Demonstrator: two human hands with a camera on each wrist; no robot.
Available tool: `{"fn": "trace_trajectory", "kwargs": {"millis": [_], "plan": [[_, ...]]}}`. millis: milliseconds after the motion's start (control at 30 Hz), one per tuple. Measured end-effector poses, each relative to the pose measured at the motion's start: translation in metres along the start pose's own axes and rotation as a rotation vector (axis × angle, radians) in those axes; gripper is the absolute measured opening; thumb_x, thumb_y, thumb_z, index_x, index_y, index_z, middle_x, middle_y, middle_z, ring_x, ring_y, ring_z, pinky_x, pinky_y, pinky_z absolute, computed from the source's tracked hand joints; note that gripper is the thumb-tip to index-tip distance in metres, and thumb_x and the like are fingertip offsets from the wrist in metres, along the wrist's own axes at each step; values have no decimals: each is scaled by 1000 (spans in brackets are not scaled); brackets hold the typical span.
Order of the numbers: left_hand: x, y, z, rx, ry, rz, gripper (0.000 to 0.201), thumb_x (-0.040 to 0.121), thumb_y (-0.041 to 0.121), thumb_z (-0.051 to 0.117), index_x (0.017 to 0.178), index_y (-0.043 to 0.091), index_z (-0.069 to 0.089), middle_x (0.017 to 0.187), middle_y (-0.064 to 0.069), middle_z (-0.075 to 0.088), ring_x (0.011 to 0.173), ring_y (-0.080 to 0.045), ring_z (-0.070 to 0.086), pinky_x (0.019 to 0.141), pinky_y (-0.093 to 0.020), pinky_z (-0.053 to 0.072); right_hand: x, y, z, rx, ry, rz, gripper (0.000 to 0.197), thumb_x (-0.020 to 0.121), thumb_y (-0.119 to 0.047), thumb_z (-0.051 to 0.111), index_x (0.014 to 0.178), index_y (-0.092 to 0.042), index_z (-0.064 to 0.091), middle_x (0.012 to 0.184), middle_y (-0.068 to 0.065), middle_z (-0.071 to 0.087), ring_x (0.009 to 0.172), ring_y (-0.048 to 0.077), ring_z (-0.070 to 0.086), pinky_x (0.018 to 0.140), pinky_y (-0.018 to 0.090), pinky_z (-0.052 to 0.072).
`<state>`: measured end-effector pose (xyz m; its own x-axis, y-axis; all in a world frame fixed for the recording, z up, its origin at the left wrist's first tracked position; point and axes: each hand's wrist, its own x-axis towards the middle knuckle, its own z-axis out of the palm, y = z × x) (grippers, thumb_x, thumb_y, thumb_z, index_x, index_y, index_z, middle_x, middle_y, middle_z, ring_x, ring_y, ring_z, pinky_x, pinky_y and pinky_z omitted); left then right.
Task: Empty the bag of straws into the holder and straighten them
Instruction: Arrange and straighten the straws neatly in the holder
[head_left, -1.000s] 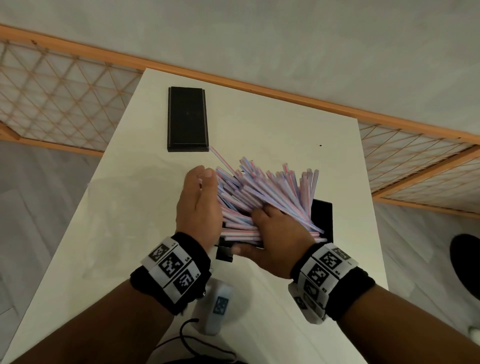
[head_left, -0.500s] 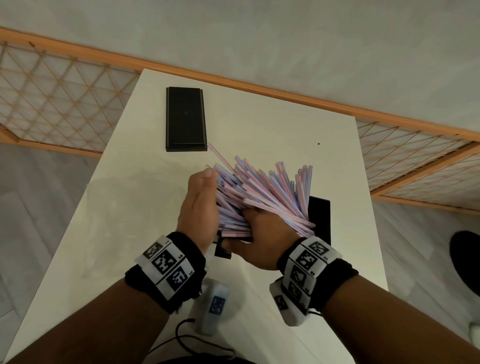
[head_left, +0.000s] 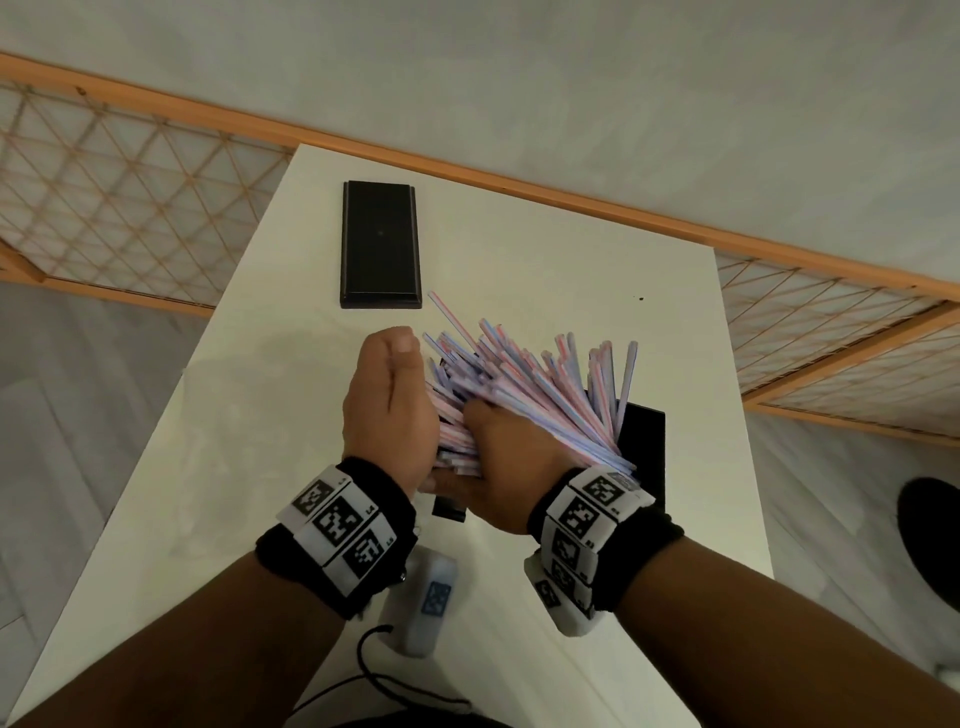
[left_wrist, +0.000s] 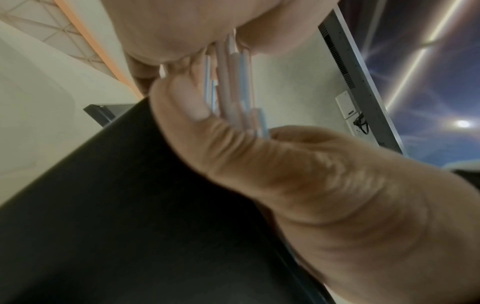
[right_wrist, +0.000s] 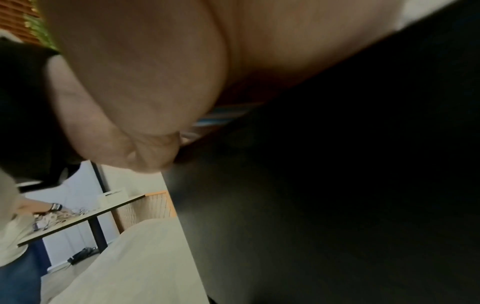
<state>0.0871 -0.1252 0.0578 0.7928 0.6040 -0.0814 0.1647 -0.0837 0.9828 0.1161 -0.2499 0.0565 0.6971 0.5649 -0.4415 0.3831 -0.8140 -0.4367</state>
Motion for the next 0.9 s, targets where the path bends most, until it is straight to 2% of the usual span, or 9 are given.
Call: {"fn": "trace_trajectory", "kwargs": {"millis": [100, 167, 267, 333, 400, 500, 633, 800, 900], "plan": [[2, -2, 2, 107, -44, 4, 35, 109, 35, 32, 107, 13, 59, 96, 2, 60, 93, -23, 58, 95, -46, 50, -7, 1, -4, -91, 87, 19, 67, 79, -77, 53, 112, -20, 46, 109, -1, 50, 99, 24, 52, 80, 35, 46], [-3, -4, 3, 166, -97, 4, 42, 107, 43, 29, 99, 11, 56, 90, 0, 61, 89, -24, 58, 93, -47, 50, -12, 4, -3, -131, 83, 36, 79, 78, -81, 45, 126, -18, 46, 123, 1, 52, 111, 24, 52, 87, 36, 46], [-8, -5, 4, 104, -138, -83, 85, 88, 71, 22, 130, 6, 55, 126, -13, 65, 120, -31, 59, 108, -50, 44, -19, 8, 1, -113, 109, 2, 83, 80, -78, 43, 135, -16, 44, 129, 3, 51, 116, 26, 52, 93, 37, 48], [-5, -5, 4, -2, -93, -160, 97, 80, 77, 27, 146, 9, 48, 145, -9, 56, 136, -26, 51, 117, -49, 37, -27, 11, 6, -92, 202, -68, 71, 88, -62, 52, 139, -13, 43, 130, 6, 51, 117, 29, 52, 96, 43, 49], [-3, -3, 2, -38, -64, -162, 82, 85, 68, 32, 143, 13, 53, 141, -5, 59, 132, -21, 53, 116, -48, 38, -38, 16, 10, -129, 329, -140, 60, 84, -44, 61, 133, -9, 51, 124, 8, 56, 111, 32, 54, 92, 45, 52], [0, 0, 0, 77, -127, -115, 55, 86, 57, 47, 123, 19, 63, 117, -3, 69, 110, -24, 63, 102, -48, 50, -55, 24, 14, -181, 425, -179, 43, 80, -36, 66, 115, -11, 61, 107, 6, 59, 95, 30, 56, 78, 41, 54], [6, 1, -5, 458, -186, -30, 42, 91, 32, 70, 129, 16, 63, 128, -1, 66, 120, -20, 58, 97, -25, 40, -64, 35, 11, -168, 470, -127, 30, 81, -36, 61, 100, -13, 64, 96, 4, 59, 85, 29, 58, 70, 41, 54], [4, 3, -6, 575, -156, 100, 14, 93, 29, 70, 95, 15, 75, 85, 3, 68, 83, -21, 66, 73, -22, 36, -59, 34, 2, -97, 475, -80, 32, 82, -40, 65, 98, -13, 64, 92, 4, 59, 82, 28, 60, 67, 41, 55], [4, 9, -9, 590, -151, 144, 20, 96, 31, 67, 99, 14, 77, 89, -2, 74, 76, -18, 62, 75, -23, 39, -54, 27, -3, -54, 502, -88, 38, 84, -48, 61, 101, -14, 64, 93, 2, 59, 83, 25, 60, 67, 40, 55]]}}
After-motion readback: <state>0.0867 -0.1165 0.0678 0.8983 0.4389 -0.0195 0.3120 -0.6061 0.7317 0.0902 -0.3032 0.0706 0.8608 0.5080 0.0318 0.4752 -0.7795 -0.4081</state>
